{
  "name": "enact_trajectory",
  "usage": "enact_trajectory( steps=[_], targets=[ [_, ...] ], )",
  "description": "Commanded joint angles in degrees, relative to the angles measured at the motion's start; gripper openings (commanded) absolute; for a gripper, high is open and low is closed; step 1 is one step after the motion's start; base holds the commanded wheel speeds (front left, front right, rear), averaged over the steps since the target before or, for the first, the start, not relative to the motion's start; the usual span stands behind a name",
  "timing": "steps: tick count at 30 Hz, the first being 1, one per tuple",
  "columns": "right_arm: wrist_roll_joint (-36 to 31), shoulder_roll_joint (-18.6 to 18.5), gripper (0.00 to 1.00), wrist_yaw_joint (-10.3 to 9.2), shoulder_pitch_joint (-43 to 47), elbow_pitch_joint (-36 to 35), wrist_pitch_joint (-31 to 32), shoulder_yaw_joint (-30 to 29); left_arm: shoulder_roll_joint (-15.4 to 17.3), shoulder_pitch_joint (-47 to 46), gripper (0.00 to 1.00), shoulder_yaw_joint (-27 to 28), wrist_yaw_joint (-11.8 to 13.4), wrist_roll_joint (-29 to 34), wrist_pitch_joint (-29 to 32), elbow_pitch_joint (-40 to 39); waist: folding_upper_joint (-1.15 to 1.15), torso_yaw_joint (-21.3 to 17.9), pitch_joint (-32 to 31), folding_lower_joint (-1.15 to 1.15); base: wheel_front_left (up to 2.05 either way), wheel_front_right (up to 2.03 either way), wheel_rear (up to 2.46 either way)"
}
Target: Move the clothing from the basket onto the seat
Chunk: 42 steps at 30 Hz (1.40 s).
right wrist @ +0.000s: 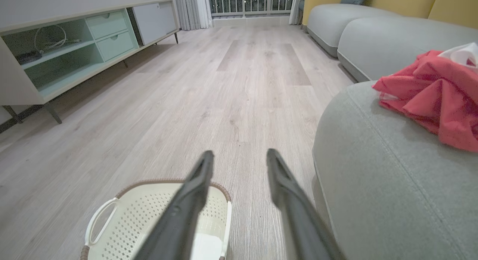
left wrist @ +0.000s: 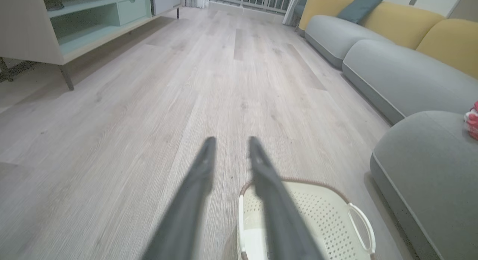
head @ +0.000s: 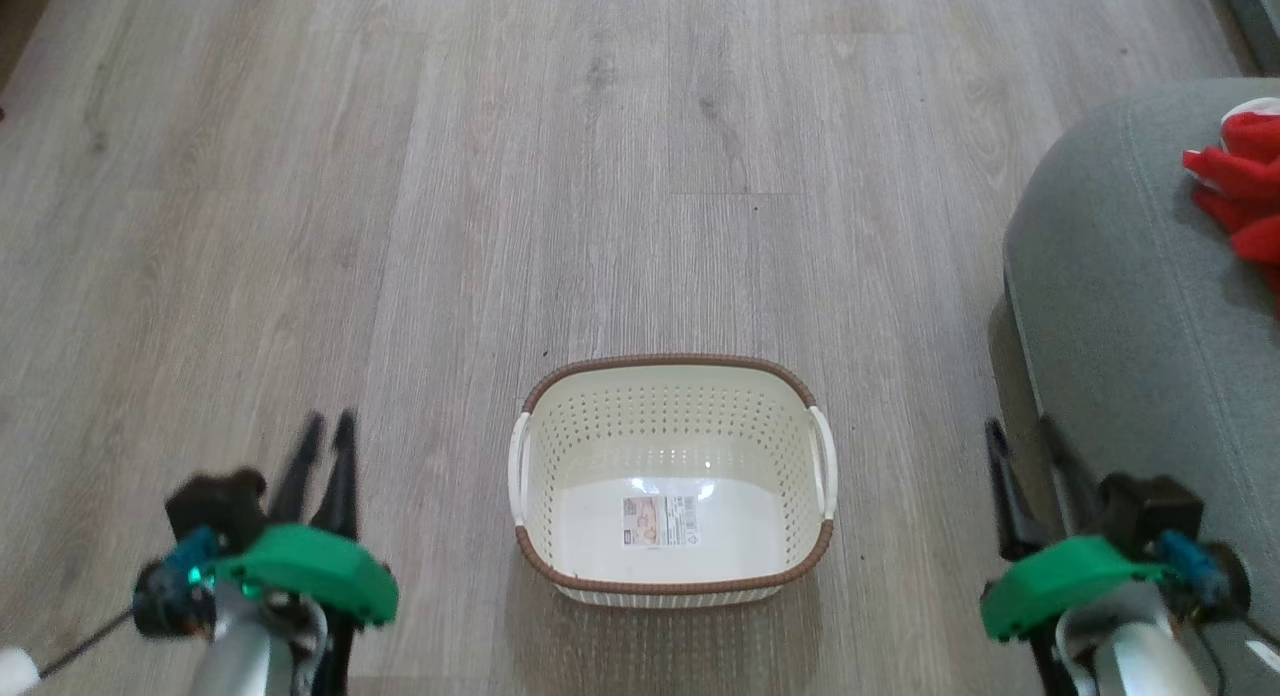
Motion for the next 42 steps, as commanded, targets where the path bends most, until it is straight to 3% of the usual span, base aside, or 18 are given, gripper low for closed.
enact_trajectory(
  steps=[1,42],
  targets=[
    [0.1,0.1,0.00,0.00,0.0,0.4,0.0,0.0,0.0,0.2,0.00,0.0,0.0,-0.1,0.0,0.3,0.00,0.0,0.0,0.01,0.00,0.00,0.00],
    [27.6,0.0,0.00,-0.01,-0.4,-0.9,6.8,-0.7,-0.2,1.4,0.00,2.1,-0.8,-24.6,6.6,-1.5,0.00,-1.0,-0.8,0.01,0.00,0.00,0.00]
  ],
)
